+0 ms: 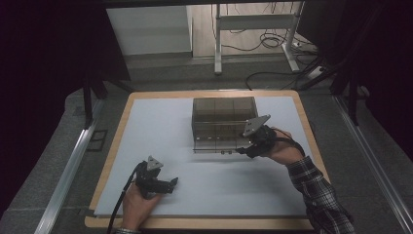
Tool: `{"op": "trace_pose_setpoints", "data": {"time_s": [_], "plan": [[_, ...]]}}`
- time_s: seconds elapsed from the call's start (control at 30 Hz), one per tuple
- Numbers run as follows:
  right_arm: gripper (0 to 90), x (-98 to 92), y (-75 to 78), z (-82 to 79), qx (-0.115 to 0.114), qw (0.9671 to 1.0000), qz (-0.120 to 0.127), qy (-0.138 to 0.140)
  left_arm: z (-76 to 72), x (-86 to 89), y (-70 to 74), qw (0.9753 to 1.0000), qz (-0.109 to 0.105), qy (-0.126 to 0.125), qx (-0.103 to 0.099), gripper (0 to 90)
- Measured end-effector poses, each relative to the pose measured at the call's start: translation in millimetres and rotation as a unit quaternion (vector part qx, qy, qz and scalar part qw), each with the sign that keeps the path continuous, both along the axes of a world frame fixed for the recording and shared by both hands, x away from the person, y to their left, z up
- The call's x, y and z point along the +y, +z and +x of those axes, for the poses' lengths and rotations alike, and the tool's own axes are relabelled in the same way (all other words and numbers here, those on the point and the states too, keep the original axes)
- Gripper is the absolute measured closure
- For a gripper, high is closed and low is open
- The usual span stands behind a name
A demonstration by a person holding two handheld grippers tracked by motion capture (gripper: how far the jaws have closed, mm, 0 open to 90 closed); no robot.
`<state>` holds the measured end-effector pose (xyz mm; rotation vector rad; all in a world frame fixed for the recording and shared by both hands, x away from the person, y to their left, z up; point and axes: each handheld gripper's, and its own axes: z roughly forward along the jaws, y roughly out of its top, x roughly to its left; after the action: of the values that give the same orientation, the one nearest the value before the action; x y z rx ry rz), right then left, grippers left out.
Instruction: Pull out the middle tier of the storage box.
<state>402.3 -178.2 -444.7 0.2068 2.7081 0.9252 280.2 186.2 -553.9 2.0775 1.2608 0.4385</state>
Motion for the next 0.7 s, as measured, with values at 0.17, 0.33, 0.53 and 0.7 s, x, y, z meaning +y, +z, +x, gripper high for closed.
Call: {"op": "trace_pose_setpoints", "data": {"time_s": [0.17,0.33,0.53,0.7], "plan": [[34.6,-4.5,-0.3,-3.1,0.001,0.9997,0.007,-0.022,0.0,0.0,0.0,1.0000,0.000,0.000,0.000,0.0],[32.1,-9.0,0.5,-5.6,0.008,0.9986,0.023,-0.047,0.0,0.0,0.0,1.0000,0.000,0.000,0.000,0.0],[28.5,-12.7,-0.5,-9.1,0.013,0.9972,0.038,-0.063,0.0,0.0,0.0,1.0000,0.000,0.000,0.000,0.0],[25.9,-14.3,-3.4,-13.4,0.015,0.9961,0.043,-0.076,0.0,0.0,0.0,1.0000,0.000,0.000,0.000,0.0]]}}
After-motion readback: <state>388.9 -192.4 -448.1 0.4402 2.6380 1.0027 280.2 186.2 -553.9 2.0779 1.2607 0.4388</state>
